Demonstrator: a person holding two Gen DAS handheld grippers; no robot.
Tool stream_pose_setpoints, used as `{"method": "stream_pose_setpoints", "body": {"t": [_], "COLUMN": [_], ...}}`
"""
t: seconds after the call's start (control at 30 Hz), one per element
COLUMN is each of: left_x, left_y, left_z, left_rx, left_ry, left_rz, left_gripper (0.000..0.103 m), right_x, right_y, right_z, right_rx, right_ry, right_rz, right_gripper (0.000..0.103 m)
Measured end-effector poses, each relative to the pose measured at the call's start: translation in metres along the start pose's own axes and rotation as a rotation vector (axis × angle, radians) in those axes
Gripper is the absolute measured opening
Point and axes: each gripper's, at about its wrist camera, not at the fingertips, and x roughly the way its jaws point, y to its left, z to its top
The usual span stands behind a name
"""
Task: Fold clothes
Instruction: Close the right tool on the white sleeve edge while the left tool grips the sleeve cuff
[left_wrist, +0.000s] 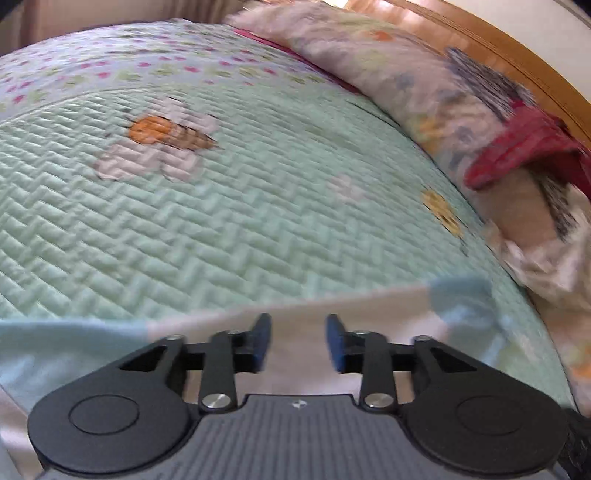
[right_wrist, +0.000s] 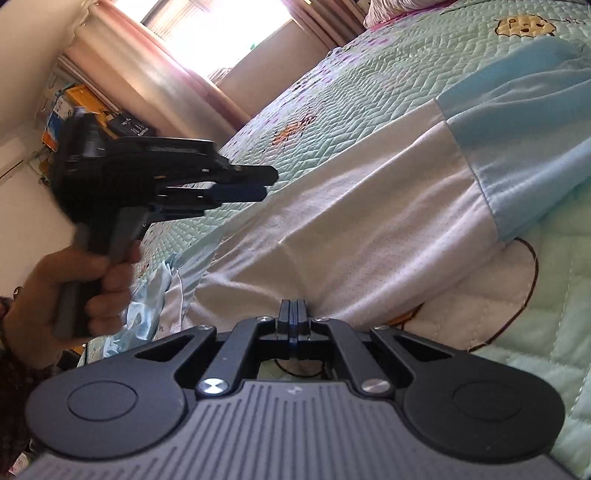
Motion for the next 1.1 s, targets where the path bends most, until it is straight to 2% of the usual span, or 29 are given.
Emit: {"method": "stream_pose_setpoints", "body": {"t": [0.1,0.17,0.2,0.23,0.3,0.33,0.4,0.47,0.53,0.6,0.63,0.7,0.83,0.9,1.0,1.1], "left_x": [-0.002,0.012,0.019,0.021,0.027,0.028,0.019,0.006,0.001,0.011,0.023,0.053,0.062,0.057,0.036,0.033], "left_y": [-0.001,0.014,0.021,0.025,0.027,0.028,0.022,0.005,-0.02,-0.042,-0.051,-0.056,-0.059,-0.059,-0.059,-0.07], "left_z": [-0.009,-0.009,-0.006,-0.001,0.013,0.017,0.017,0.01,0.002,-0.005,-0.006,-0.007,0.004,0.007,0.006,0.005], "left_rx": [0.025,0.002,-0.005,0.007,0.034,0.021,0.003,0.023,0.08,0.12,0.147,0.198,0.247,0.231,0.162,0.126], "left_ry": [0.015,0.063,0.06,0.024,-0.012,-0.021,-0.056,-0.085,-0.063,0.004,0.038,0.074,-0.006,-0.009,-0.025,0.009], "left_rz": [0.059,0.103,0.115,0.131,0.246,0.271,0.223,0.14,0.037,-0.056,-0.049,0.094,0.246,0.233,0.081,-0.068], "left_gripper": [0.065,0.062,0.057,0.058,0.055,0.055,0.054,0.055,0.063,0.066,0.067,0.064,0.068,0.067,0.068,0.074], "right_x": [0.0,0.0,0.001,0.002,0.002,0.002,0.002,0.002,0.001,-0.001,-0.002,-0.004,-0.004,-0.004,-0.006,-0.021], "right_y": [-0.002,-0.002,-0.003,-0.003,-0.003,-0.002,-0.003,-0.003,-0.004,-0.006,-0.009,-0.012,-0.013,-0.013,-0.014,-0.017], "right_z": [0.001,0.002,0.003,0.004,0.004,0.003,0.003,0.004,0.004,0.005,0.005,0.005,0.007,0.008,0.01,0.015], "right_rx": [0.016,0.02,0.016,0.013,0.01,0.009,0.014,0.016,0.019,0.038,0.053,0.068,0.059,0.054,0.064,0.078], "right_ry": [0.0,0.001,0.002,0.003,0.003,0.003,0.002,0.002,0.0,-0.004,-0.004,0.0,0.019,0.025,0.023,-0.029], "right_rz": [0.013,0.015,0.013,0.012,0.013,0.013,0.018,0.022,0.035,0.055,0.067,0.078,0.076,0.077,0.089,0.095], "right_gripper": [0.0,0.0,0.0,0.0,0.0,0.0,0.0,0.0,0.004,0.005,0.005,0.005,0.004,0.004,0.005,0.023]}}
